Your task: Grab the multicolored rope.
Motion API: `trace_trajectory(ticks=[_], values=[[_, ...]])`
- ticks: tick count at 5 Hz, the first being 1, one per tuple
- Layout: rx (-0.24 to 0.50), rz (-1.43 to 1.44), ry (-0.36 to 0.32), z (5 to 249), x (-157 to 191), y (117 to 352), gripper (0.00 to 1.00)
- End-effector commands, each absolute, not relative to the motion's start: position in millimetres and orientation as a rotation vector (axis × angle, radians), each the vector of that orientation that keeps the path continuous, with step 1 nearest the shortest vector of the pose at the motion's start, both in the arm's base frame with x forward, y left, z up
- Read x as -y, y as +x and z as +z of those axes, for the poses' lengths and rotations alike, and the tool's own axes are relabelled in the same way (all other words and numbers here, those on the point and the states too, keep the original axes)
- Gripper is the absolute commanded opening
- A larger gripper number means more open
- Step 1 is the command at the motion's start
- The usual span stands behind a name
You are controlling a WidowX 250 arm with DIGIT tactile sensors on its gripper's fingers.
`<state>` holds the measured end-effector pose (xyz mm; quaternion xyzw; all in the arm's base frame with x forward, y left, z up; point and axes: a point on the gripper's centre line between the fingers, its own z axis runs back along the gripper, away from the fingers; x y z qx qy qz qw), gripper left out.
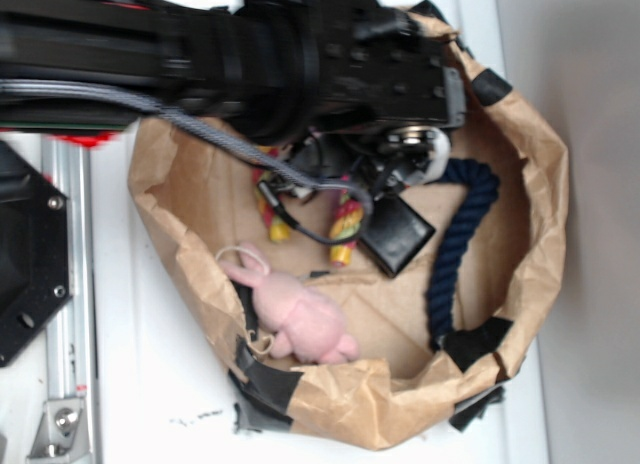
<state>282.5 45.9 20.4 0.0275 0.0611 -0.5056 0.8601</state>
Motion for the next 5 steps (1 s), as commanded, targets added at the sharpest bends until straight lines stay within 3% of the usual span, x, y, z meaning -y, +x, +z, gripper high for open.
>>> trace_trajectory(ticks=[1,2,3,4,5], values=[[-0.152,-1.199,-0.011,16,-20,277,0.0],[-0.126,-1.166,0.0,18,-23,276,0.0],[-0.121,-0.948,0.163,26,-26,271,0.0],[-0.026,-0.686,0.219,74,2,269,0.0],[-0.014,-0.554,0.149,127,22,268,0.0]])
